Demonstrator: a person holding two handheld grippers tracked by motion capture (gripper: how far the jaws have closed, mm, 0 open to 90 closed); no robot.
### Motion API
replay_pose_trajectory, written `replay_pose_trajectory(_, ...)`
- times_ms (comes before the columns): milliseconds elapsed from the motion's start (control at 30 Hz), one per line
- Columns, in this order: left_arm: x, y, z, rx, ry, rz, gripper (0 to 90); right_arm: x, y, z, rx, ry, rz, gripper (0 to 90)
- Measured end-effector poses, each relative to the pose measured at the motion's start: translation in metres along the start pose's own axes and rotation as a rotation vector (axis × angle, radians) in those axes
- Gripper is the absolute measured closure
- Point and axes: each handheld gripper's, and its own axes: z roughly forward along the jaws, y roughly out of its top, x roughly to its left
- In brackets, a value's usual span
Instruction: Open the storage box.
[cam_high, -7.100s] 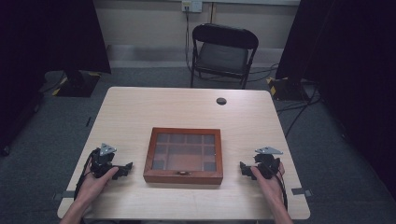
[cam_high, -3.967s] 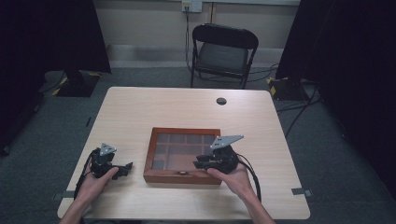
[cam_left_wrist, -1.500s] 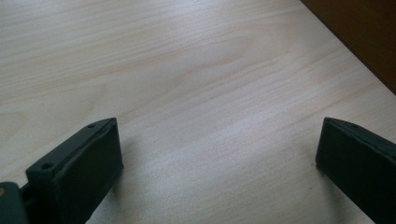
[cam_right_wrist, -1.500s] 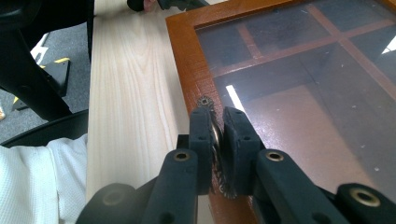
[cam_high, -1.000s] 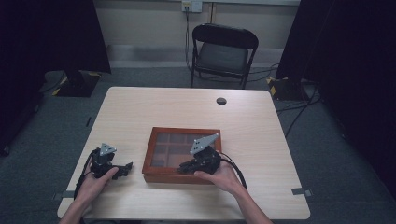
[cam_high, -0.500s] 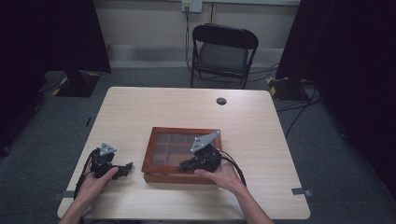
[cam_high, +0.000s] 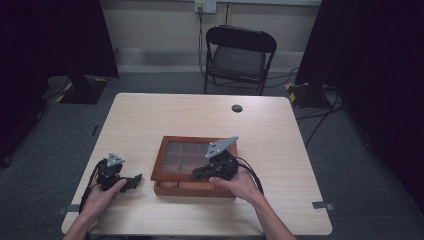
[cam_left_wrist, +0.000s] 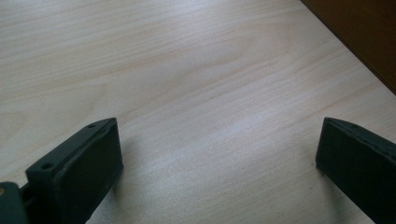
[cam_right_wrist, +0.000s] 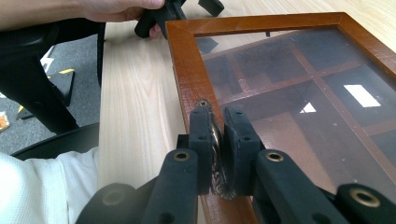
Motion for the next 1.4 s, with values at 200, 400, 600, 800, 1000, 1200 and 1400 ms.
replay_pose_trajectory(200,0.0,0.0,0.0,0.0,0.0,0.0,0.0,-0.001,0.005,-0.003,0.0,-0.001,-0.005,82.6)
replay_pose_trajectory(400,0.0,0.0,0.0,0.0,0.0,0.0,0.0,-0.002,0.01,-0.007,-0.01,-0.005,-0.007,82.6)
replay_pose_trajectory(600,0.0,0.0,0.0,0.0,0.0,0.0,0.0,-0.002,0.013,-0.009,-0.008,-0.007,-0.01,82.6)
replay_pose_trajectory(800,0.0,0.0,0.0,0.0,0.0,0.0,0.0,-0.003,0.018,-0.013,-0.015,-0.014,-0.017,82.6)
replay_pose_trajectory(1000,0.0,0.0,0.0,0.0,0.0,0.0,0.0,-0.004,0.022,-0.015,-0.012,-0.014,-0.02,82.7)
replay_pose_trajectory(1200,0.0,0.0,0.0,0.0,0.0,0.0,0.0,-0.005,0.026,-0.018,-0.014,-0.017,-0.024,82.7)
replay_pose_trajectory(1400,0.0,0.0,0.0,0.0,0.0,0.0,0.0,-0.006,0.029,-0.02,-0.015,-0.022,-0.028,82.7)
